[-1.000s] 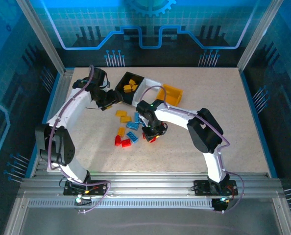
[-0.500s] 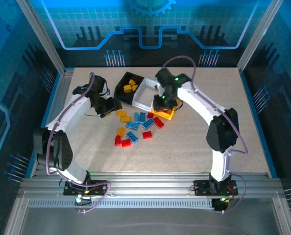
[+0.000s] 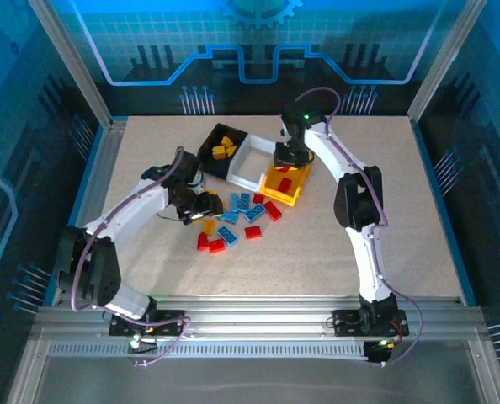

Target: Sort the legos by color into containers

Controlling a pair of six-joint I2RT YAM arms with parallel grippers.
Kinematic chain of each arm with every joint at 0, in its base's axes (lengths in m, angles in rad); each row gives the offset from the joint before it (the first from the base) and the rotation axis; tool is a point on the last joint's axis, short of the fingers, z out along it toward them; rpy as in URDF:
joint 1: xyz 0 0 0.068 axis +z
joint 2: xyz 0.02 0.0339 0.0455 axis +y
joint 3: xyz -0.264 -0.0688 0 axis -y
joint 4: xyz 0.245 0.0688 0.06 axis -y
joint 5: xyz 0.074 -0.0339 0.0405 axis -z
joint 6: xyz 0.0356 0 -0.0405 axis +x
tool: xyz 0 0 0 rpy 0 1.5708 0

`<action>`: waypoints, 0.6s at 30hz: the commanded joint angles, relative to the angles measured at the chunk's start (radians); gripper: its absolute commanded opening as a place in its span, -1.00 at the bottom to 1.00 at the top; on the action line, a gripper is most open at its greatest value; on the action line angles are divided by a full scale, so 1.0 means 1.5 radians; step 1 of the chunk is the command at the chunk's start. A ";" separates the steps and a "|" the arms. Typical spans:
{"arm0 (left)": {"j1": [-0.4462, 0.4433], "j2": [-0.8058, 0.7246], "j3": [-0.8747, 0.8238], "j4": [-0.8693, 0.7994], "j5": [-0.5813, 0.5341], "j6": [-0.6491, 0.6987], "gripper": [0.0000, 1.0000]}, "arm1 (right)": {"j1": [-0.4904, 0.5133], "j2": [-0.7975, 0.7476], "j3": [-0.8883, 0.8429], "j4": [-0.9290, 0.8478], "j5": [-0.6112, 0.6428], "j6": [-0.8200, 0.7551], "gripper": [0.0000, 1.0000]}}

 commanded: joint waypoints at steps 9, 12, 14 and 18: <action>-0.007 -0.153 -0.086 -0.021 0.029 -0.050 0.34 | 0.004 0.015 0.071 -0.054 0.007 0.013 0.05; -0.007 -0.185 -0.113 -0.012 0.039 -0.063 0.38 | 0.017 -0.032 0.046 -0.063 0.024 0.003 0.11; -0.007 -0.201 -0.125 -0.008 0.045 -0.069 0.41 | 0.031 -0.083 0.013 -0.072 0.036 -0.010 0.14; -0.006 -0.220 -0.135 -0.008 0.048 -0.074 0.50 | 0.077 -0.183 -0.100 -0.076 0.047 -0.039 0.23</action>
